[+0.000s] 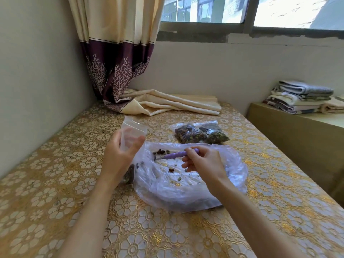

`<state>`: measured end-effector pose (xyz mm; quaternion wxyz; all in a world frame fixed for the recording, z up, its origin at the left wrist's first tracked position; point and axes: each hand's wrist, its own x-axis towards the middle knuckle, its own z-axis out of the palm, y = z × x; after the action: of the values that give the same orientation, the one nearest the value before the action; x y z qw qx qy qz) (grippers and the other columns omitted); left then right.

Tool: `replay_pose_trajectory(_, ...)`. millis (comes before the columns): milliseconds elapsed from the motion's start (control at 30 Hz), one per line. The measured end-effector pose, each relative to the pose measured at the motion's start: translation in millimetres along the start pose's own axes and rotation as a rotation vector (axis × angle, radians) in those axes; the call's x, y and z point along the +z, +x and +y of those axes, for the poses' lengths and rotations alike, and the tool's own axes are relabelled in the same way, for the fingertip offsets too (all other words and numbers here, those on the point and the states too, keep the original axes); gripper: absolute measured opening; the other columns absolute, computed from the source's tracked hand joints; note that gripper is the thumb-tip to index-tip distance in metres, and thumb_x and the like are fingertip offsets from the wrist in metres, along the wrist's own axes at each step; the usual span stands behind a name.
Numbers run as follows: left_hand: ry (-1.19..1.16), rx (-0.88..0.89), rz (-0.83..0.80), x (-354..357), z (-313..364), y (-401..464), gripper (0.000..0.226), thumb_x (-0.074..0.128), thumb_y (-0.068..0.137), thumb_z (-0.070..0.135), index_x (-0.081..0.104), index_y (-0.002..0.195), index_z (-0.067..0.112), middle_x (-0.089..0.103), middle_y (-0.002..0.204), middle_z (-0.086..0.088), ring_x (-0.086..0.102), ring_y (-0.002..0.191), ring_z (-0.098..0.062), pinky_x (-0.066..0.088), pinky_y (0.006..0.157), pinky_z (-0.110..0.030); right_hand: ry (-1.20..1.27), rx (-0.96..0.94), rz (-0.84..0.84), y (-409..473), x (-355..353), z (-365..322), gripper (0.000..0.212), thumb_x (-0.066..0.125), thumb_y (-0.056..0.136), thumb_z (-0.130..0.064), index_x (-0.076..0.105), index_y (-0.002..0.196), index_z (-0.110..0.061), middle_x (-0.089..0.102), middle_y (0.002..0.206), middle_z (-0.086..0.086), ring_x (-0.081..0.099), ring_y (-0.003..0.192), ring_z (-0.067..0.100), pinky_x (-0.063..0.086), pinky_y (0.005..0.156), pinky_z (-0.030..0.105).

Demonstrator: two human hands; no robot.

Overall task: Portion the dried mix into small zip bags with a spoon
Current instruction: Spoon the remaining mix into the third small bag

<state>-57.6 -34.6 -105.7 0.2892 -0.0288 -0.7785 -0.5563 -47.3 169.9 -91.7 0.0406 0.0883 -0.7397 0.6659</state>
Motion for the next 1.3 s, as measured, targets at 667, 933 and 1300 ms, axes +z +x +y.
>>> replay_pose_trajectory(667, 0.046, -0.004, -0.096, 1.2, 2.0, -1.1, 0.067, 0.065, 0.072, 0.055, 0.049, 0.124, 0.016, 0.062, 0.111, 0.003, 0.062, 0.095, -0.001, 0.051, 0.078, -0.021, 0.342, 0.173, 0.193, 0.0, -39.9, 3.1, 0.017, 0.055, 0.093, -0.008, 0.065, 0.082, -0.001, 0.066, 0.067, 0.011, 0.066, 0.057, 0.016, 0.052, 0.053, 0.018)
replay_pose_trajectory(933, 0.150, -0.033, -0.180, 4.1, 0.4, -3.8, 0.076, 0.062, 0.065, 0.061, 0.046, 0.127, 0.020, 0.057, 0.120, 0.004, 0.057, 0.109, -0.016, 0.050, 0.086, -0.035, 0.395, -0.015, 0.161, -1.5, -48.9, -31.2, 0.015, 0.053, 0.093, -0.009, 0.065, 0.086, -0.003, 0.067, 0.063, 0.006, 0.065, 0.057, 0.014, 0.053, 0.055, 0.018)
replay_pose_trajectory(1300, -0.014, -0.055, -0.185, 5.4, 7.9, -5.8, 0.066, 0.063, 0.053, 0.072, 0.049, 0.107, 0.037, 0.064, 0.100, 0.011, 0.063, 0.081, 0.006, 0.051, 0.059, -0.014, 0.057, -0.353, -0.070, -11.3, -30.8, -51.9, 0.016, 0.050, 0.091, 0.004, 0.062, 0.100, -0.003, 0.065, 0.077, 0.015, 0.066, 0.068, 0.020, 0.057, 0.065, 0.028)
